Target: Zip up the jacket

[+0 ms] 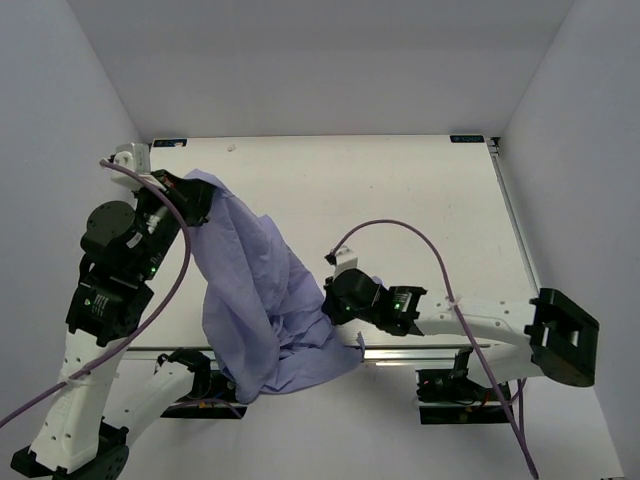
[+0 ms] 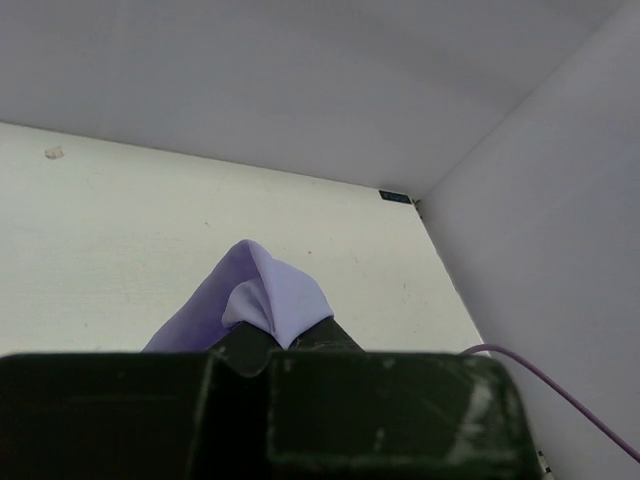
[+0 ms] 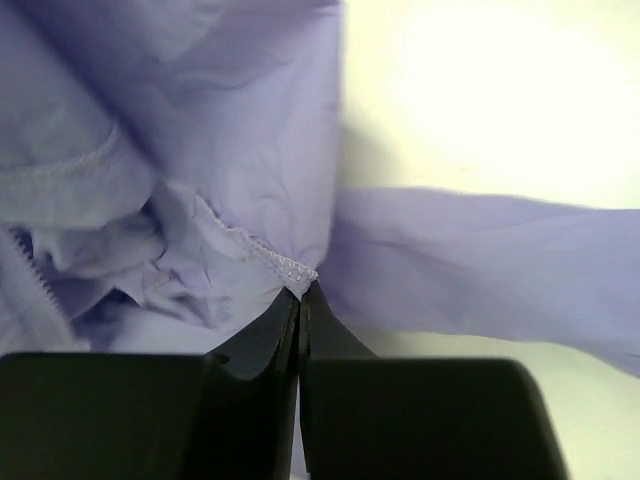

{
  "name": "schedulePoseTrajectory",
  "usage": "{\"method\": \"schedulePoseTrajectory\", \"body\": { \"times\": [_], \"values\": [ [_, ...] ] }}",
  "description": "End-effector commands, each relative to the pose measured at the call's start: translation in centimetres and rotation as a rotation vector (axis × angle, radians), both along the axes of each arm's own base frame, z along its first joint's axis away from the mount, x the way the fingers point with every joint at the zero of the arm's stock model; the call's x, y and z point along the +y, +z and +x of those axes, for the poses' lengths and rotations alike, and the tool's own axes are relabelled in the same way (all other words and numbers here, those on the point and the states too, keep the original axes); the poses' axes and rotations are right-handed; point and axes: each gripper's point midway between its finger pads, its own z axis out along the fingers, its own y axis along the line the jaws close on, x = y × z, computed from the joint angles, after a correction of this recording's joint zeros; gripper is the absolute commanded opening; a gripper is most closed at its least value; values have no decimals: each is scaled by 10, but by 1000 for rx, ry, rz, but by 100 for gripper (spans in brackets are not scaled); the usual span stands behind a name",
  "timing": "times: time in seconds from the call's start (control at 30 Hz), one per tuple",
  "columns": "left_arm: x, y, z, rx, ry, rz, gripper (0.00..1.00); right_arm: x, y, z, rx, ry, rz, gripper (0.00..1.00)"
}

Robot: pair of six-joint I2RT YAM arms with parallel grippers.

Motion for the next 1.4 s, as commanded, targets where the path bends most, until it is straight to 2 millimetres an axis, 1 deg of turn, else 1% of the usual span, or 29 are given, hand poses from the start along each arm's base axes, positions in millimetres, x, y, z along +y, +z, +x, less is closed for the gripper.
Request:
{"method": "schedulePoseTrajectory", "body": {
  "times": [0.0, 0.07, 0.13, 0.17, 0.2, 0.27, 0.3, 0.37, 0.4, 0.47, 0.5, 0.53, 0.6, 0.63, 0.67, 0.77, 0.87, 0.93, 1.0, 1.03, 1.07, 1.1, 1.13, 1.2, 1.23, 1.27, 1.3, 1.33, 1.37],
  "values": [
    [4, 37, -16, -95, -17, -2, 0, -20, 68, 50, -221, -183, 25, 0],
    [2, 46, -22, -120, -39, -6, 0, -37, 107, 60, -296, -232, 79, 0],
    [1, 57, -28, -148, -60, -11, 0, -68, 155, 75, -433, -324, 90, 0],
    [-3, 62, -31, -162, -89, -11, 0, -86, 169, 80, -473, -360, 41, 0],
    [-12, 66, -37, -178, -144, -10, 0, -106, 223, 87, -561, -448, 86, 0],
    [-29, 81, -48, -248, -257, -8, 0, -131, 271, 89, -671, -465, 49, 0],
    [-48, 84, -64, -278, -398, -4, 0, -144, 313, 87, -721, -487, 99, 0],
    [-65, 97, -78, -352, -527, -15, 0, -165, 358, 81, -813, -487, 137, 0],
    [-74, 99, -92, -368, -618, -19, 0, -182, 398, 73, -855, -516, 236, 0],
    [-75, 113, -101, -405, -648, -37, 0, -204, 437, 63, -934, -515, 295, 0],
    [-75, 119, -106, -417, -654, -46, 0, -205, 461, 54, -976, -473, 371, 0],
    [-74, 123, -109, -429, -658, -51, 0, -222, 491, 42, -1016, -468, 450, 0],
    [-71, 141, -126, -480, -679, -61, 0, -227, 523, 24, -1088, -374, 518, 0],
    [-72, 146, -134, -497, -711, -60, 0, -225, 529, 21, -1094, -343, 510, 0],
    [-72, 153, -143, -524, -731, -61, 0, -243, 555, 9, -1126, -340, 571, 0],
    [-67, 172, -168, -593, -771, -81, 0, -254, 582, 2, -1184, -339, 591, 0],
    [-62, 180, -174, -608, -757, -102, 0, -266, 589, 12, -1211, -438, 554, 0],
    [-64, 175, -162, -581, -733, -112, 0, -277, 594, 23, -1250, -547, 509, 0],
    [-69, 163, -140, -526, -705, -120, 0, -282, 574, 49, -1263, -699, 302, 0],
    [-74, 153, -119, -471, -684, -122, 0, -284, 570, 56, -1270, -760, 248, 0],
    [-74, 145, -98, -433, -629, -126, 0, -299, 573, 58, -1257, -901, 277, 0],
    [-77, 128, -76, -379, -597, -119, 0, -275, 556, 74, -1266, -913, 165, 0],
    [-84, 107, -45, -298, -561, -116, 0, -277, 550, 80, -1309, -942, 3, 0],
    [-85, 77, 0, -203, -456, -110, 0, -253, 532, 111, -1316, -970, -127, 0],
    [-93, 41, 35, -97, -420, -94, 0, -267, 521, 147, -1249, -1091, -60, 0],
    [-94, 22, 54, -51, -384, -77, 0, -232, 498, 206, -1221, -949, -100, 0],
    [-90, 5, 75, -15, -314, -57, 0, -232, 461, 236, -1069, -832, -198, 0],
    [-89, -12, 94, 15, -272, -38, 0, -255, 436, 274, -986, -855, -200, 0],
    [-89, -45, 126, 97, -218, -13, 0, -229, 387, 321, -867, -767, -161, 0]
  ]
}}
